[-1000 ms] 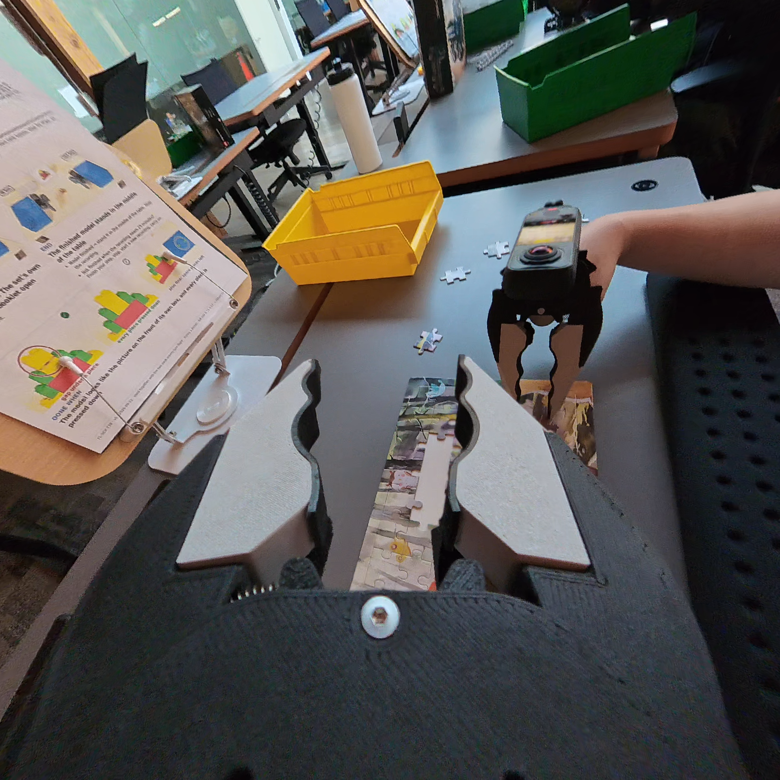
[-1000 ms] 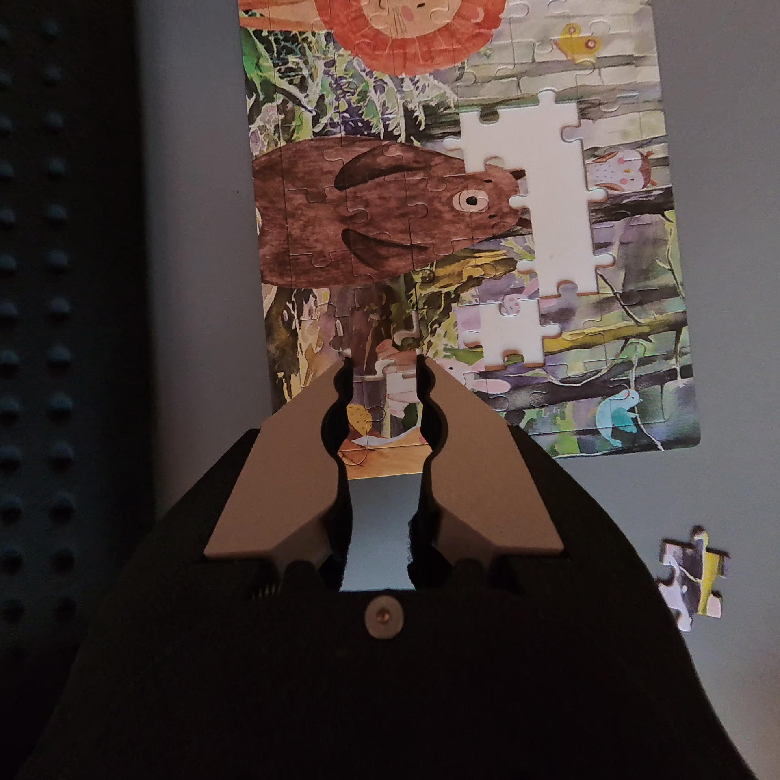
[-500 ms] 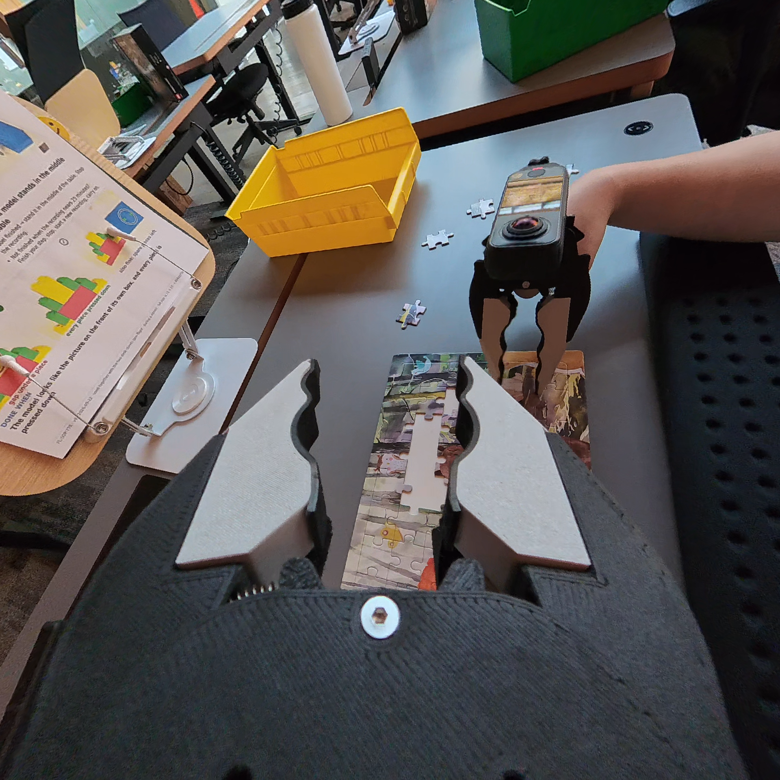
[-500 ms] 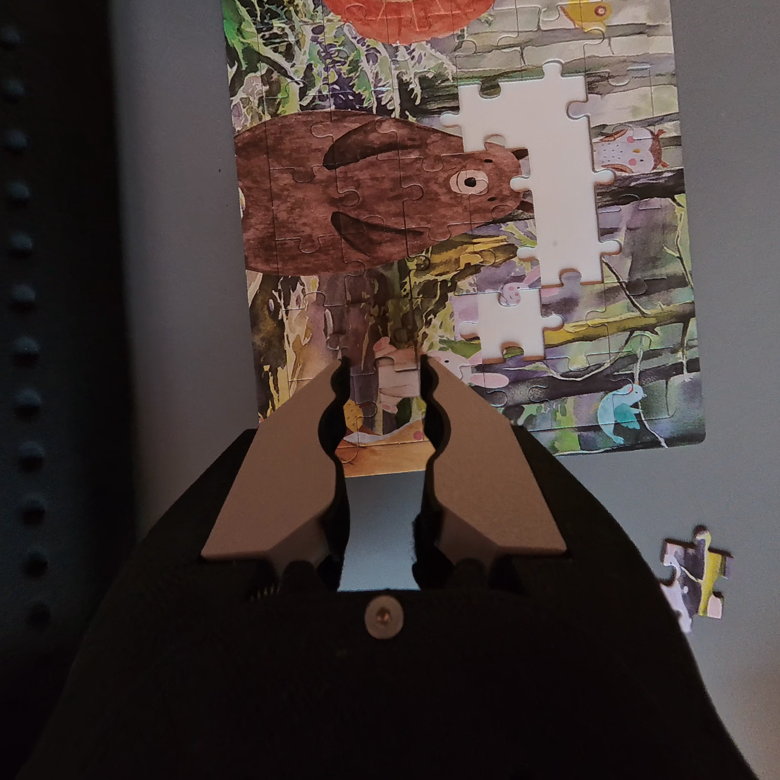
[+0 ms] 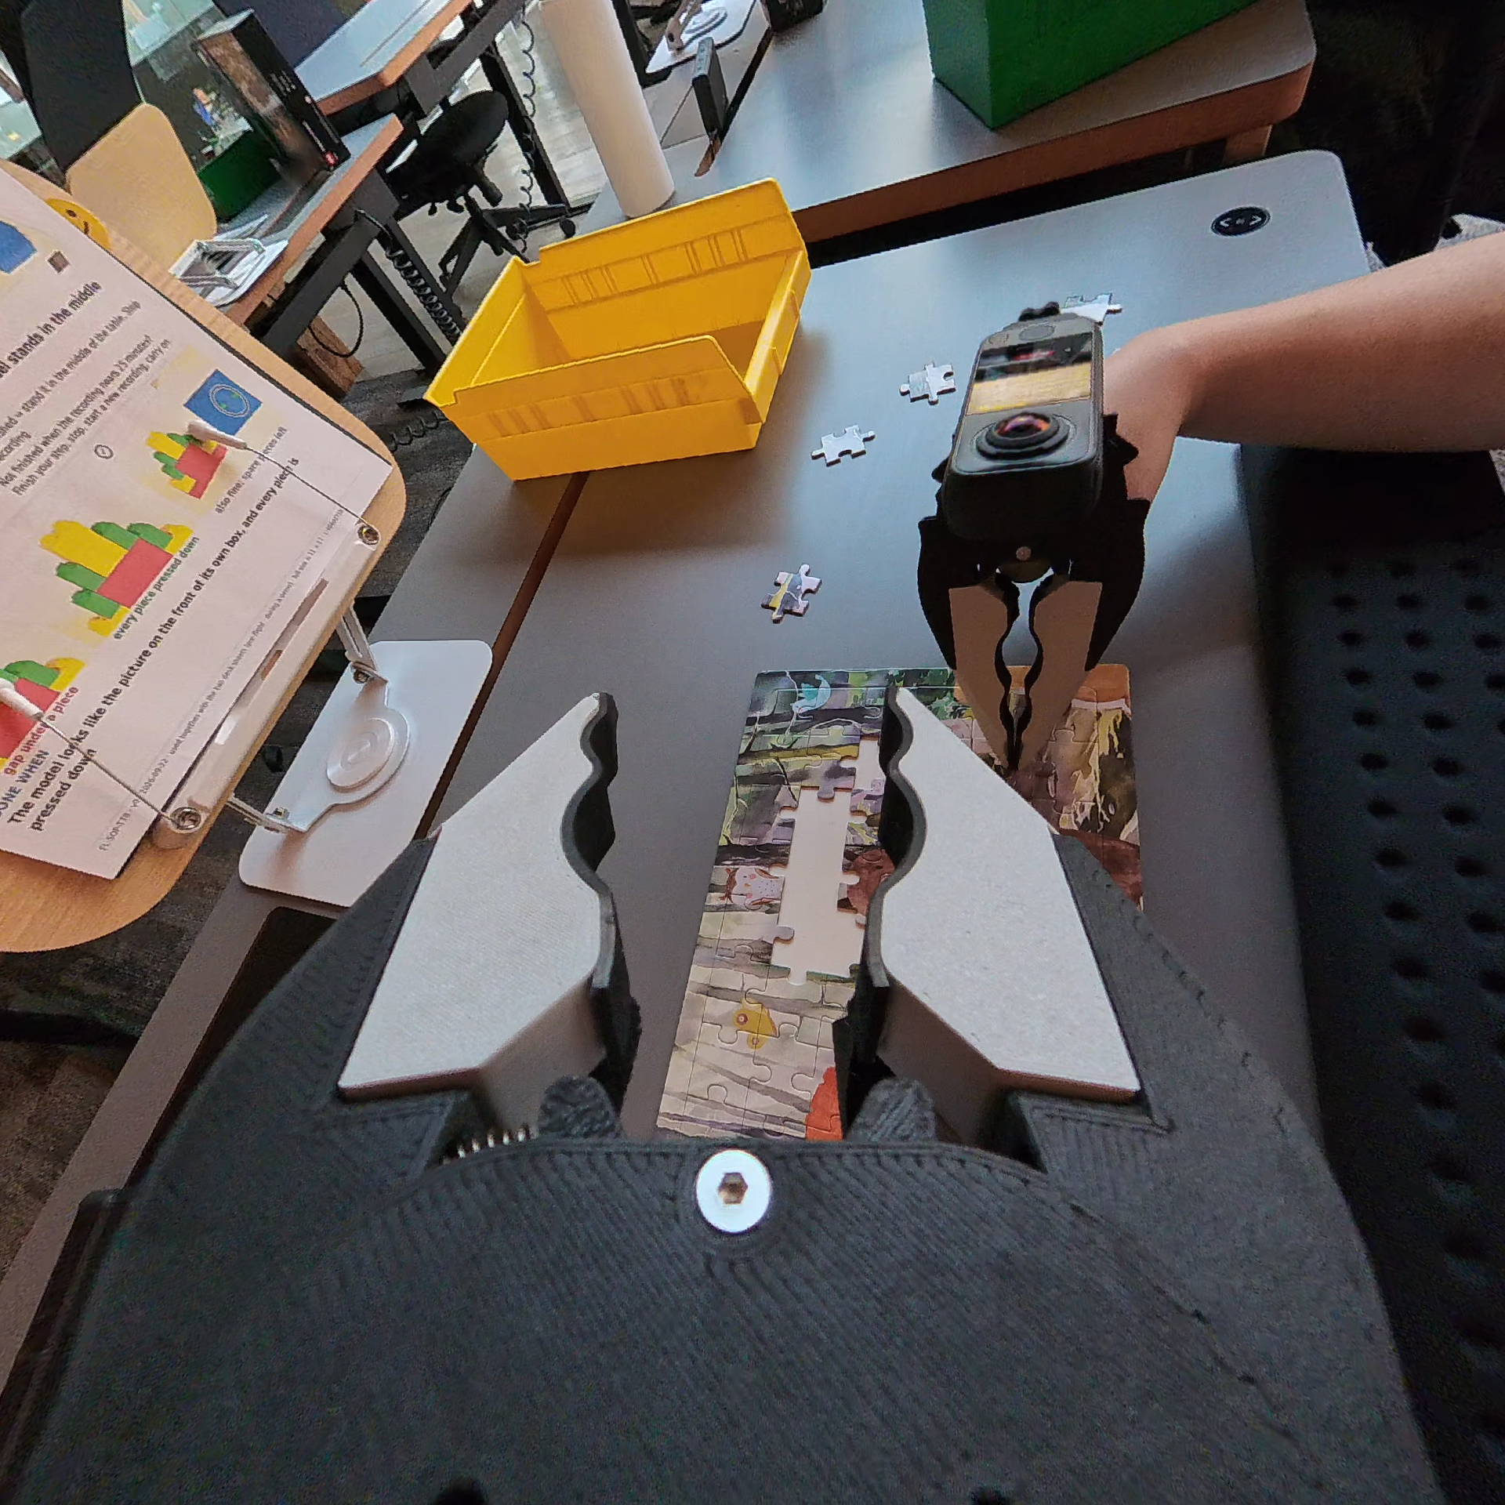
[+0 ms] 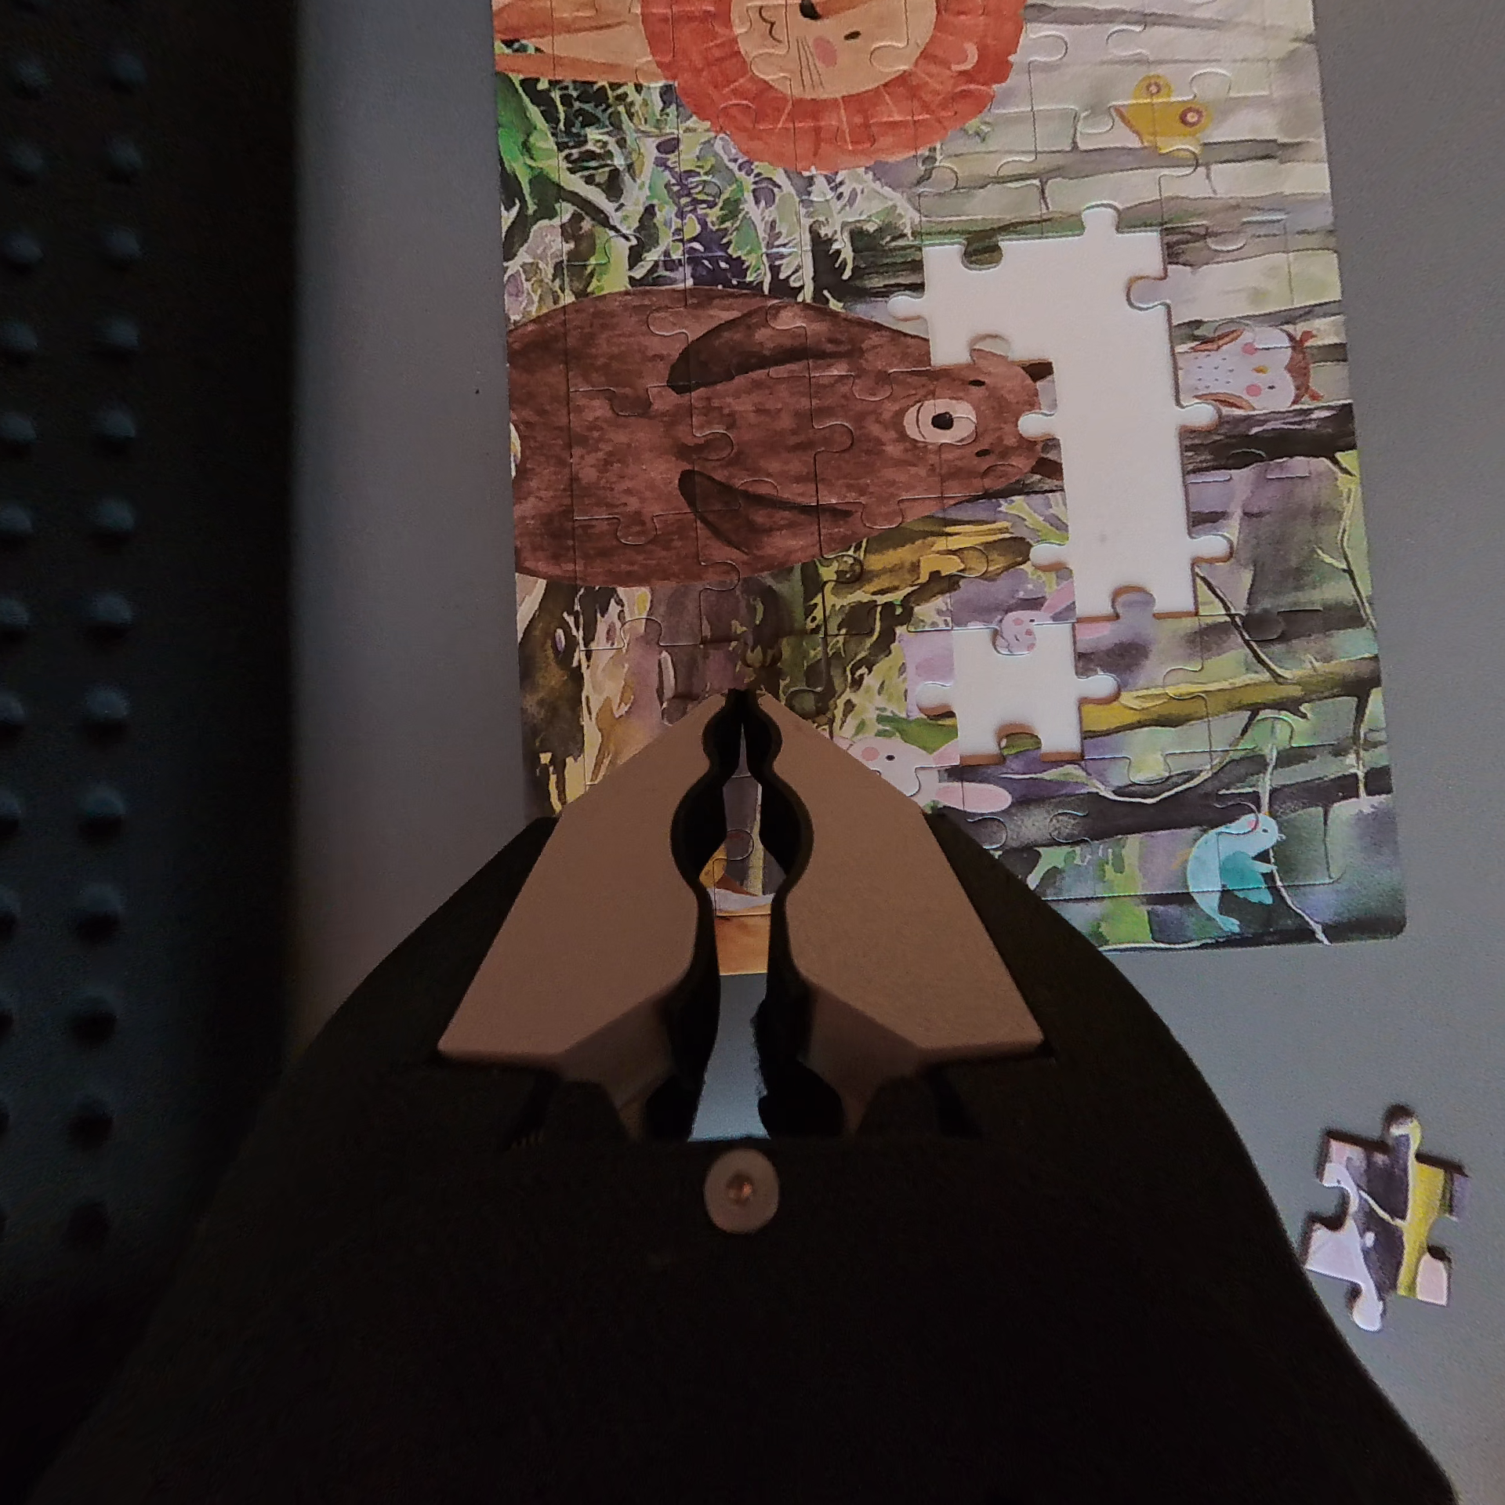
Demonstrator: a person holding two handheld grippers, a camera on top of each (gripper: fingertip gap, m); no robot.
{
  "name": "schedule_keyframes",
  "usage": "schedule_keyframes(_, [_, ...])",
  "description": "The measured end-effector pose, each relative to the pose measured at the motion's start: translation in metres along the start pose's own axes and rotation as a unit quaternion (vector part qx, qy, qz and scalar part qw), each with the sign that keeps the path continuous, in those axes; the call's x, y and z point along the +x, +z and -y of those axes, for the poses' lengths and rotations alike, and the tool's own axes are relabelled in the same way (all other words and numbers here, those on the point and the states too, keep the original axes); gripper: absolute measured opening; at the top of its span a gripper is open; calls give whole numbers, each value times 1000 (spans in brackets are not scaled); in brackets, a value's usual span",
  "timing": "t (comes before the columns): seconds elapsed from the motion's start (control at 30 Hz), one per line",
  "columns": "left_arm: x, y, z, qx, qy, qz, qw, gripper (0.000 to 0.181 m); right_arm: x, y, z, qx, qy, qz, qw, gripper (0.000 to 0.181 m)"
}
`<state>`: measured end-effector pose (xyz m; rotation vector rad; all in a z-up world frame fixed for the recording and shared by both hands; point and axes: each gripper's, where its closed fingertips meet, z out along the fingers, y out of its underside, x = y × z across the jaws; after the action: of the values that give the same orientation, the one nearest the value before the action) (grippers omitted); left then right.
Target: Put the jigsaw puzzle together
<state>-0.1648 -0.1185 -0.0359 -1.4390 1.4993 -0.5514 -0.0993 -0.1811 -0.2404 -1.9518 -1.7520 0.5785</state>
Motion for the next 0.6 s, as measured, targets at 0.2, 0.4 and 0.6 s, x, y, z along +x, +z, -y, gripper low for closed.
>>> schedule_keyframes(0.2, [0, 0, 0, -1, 0, -1, 1000, 64, 2, 3, -2, -6, 4, -6, 1000, 0])
schedule_keyframes(0.4, [4, 5, -4, -13, 5, -8, 1000, 64, 2, 4, -3, -9, 19, -6, 1000, 0])
schedule_keyframes(0.6, [7, 8, -4, -17, 6, -14, 1000, 63, 2, 5, -5, -29, 66, 8, 997, 0])
